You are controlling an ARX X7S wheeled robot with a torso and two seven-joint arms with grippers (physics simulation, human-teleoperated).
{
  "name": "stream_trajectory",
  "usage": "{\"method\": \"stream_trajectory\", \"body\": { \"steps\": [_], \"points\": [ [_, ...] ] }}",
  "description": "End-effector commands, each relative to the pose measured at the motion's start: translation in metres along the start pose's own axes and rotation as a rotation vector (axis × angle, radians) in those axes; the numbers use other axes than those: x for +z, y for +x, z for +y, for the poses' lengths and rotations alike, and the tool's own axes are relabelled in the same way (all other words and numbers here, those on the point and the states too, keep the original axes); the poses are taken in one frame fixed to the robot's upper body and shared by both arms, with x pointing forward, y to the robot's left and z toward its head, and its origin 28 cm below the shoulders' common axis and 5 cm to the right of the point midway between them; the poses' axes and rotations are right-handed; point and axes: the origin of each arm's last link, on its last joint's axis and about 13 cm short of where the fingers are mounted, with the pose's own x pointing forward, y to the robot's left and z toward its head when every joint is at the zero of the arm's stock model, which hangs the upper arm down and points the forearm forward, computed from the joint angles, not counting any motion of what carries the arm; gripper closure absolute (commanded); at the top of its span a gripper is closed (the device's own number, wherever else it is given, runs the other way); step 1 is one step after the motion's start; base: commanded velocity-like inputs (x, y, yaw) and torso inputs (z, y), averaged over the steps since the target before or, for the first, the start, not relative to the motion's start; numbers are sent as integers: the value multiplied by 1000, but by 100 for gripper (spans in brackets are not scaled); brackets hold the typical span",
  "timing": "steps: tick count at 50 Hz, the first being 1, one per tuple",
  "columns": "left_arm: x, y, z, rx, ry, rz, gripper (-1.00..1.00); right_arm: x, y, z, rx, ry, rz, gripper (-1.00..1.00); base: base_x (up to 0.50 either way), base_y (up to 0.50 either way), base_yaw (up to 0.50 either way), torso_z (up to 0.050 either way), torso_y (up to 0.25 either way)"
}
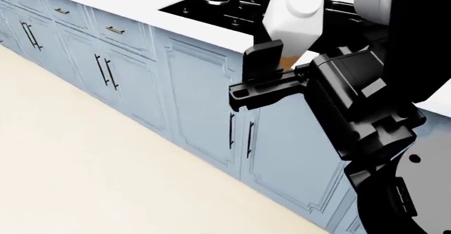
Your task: Move the drinks to the dining counter.
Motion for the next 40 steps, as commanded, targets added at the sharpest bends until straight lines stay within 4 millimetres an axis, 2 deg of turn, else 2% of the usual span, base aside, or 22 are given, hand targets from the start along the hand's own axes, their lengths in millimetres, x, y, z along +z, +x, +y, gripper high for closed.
{"method": "stream_trajectory", "body": {
  "steps": [1,40],
  "points": [
    [7,-9,4,77,49,-25,100,1,-1,0,-2,-10,-20,100,0,0,500,0,0],
    [5,-9,3,62,52,-22,100,-1,-2,0,16,-10,-13,100,0,0,500,1,1]
  ]
}}
